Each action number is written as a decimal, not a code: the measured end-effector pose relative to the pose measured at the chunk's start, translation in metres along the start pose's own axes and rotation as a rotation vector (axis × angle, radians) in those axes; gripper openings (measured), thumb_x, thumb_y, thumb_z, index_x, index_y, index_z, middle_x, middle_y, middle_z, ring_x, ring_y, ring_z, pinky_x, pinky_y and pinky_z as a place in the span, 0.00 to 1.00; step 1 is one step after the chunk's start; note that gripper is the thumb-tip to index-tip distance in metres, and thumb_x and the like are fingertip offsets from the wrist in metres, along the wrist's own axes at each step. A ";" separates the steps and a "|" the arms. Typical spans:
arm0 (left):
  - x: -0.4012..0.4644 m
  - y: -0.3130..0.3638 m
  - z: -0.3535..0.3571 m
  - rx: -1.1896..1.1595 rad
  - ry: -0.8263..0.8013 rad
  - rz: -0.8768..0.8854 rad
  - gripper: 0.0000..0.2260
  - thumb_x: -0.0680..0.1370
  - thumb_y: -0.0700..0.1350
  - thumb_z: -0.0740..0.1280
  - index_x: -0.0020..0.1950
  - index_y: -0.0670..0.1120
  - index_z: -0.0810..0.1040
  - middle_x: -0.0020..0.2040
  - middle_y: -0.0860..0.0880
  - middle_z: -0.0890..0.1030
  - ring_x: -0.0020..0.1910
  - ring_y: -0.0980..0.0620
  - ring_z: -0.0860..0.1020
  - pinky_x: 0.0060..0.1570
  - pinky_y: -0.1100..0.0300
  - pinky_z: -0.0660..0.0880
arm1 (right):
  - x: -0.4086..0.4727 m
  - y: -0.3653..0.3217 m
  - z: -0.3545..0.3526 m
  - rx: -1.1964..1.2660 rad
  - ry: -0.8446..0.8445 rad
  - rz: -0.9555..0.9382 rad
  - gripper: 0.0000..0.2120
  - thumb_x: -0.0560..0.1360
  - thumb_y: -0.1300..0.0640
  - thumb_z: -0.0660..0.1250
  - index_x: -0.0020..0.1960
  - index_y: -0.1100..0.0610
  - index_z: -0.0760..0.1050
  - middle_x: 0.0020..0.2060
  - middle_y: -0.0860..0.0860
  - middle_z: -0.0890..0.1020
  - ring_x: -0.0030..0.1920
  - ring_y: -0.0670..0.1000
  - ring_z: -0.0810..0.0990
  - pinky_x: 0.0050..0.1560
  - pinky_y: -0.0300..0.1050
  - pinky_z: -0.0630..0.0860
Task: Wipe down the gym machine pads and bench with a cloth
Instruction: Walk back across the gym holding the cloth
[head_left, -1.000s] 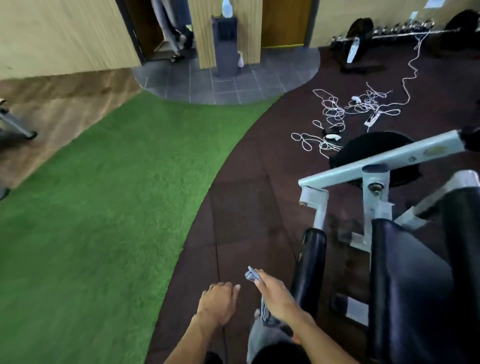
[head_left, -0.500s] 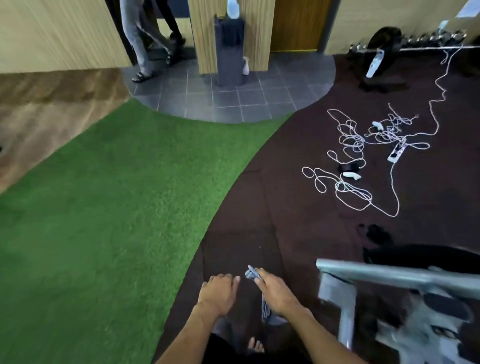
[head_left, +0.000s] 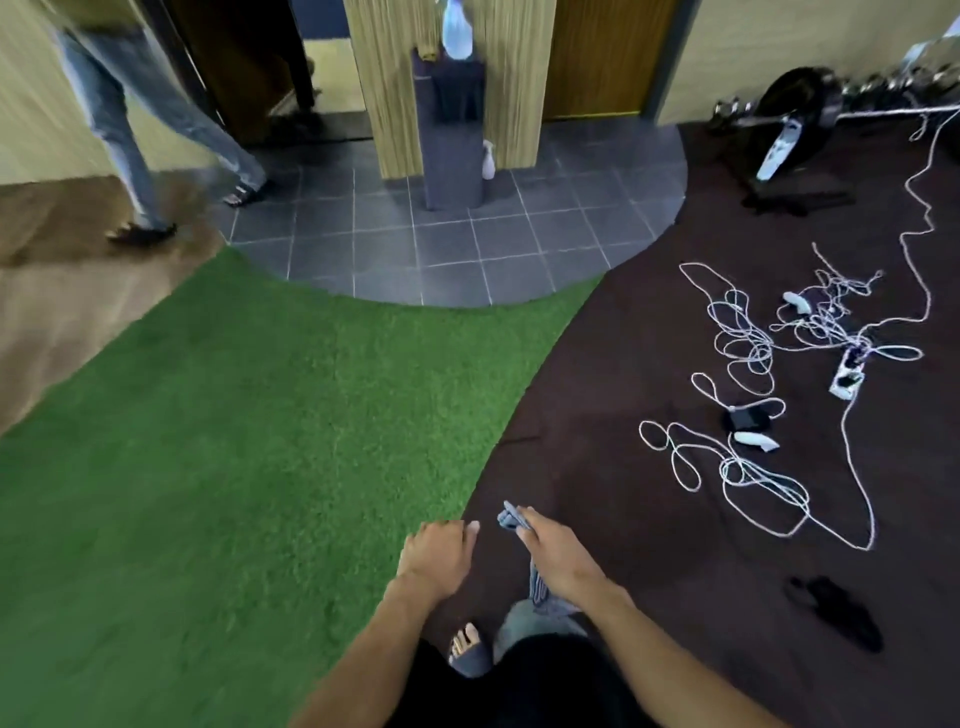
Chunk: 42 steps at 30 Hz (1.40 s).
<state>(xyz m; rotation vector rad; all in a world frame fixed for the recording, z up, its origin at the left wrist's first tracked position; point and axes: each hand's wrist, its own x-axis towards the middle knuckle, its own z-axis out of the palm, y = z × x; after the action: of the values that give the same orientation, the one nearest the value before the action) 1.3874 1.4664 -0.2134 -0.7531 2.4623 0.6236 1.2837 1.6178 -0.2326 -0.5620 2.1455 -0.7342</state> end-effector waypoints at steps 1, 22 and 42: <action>0.025 -0.002 -0.020 -0.008 0.009 -0.006 0.22 0.85 0.55 0.49 0.59 0.42 0.76 0.60 0.40 0.81 0.62 0.38 0.77 0.61 0.48 0.73 | 0.027 -0.015 -0.012 0.000 -0.001 0.002 0.20 0.82 0.54 0.56 0.73 0.55 0.66 0.73 0.55 0.68 0.74 0.51 0.65 0.70 0.40 0.61; 0.586 -0.026 -0.403 -0.100 0.001 -0.048 0.22 0.85 0.56 0.49 0.59 0.43 0.76 0.60 0.41 0.81 0.60 0.39 0.78 0.61 0.47 0.73 | 0.625 -0.262 -0.271 -0.147 -0.094 -0.060 0.20 0.83 0.51 0.53 0.73 0.53 0.64 0.49 0.55 0.82 0.41 0.50 0.79 0.44 0.43 0.75; 1.099 -0.123 -0.816 -0.025 0.139 -0.055 0.20 0.85 0.55 0.49 0.59 0.46 0.76 0.61 0.44 0.80 0.63 0.42 0.76 0.62 0.50 0.72 | 1.179 -0.549 -0.467 -0.035 -0.007 -0.146 0.14 0.82 0.50 0.56 0.64 0.49 0.74 0.57 0.50 0.82 0.57 0.50 0.81 0.60 0.46 0.75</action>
<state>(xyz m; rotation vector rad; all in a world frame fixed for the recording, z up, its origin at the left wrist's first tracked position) 0.4048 0.5058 -0.2342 -0.8988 2.5539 0.6011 0.2938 0.6538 -0.2536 -0.7441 2.1310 -0.7740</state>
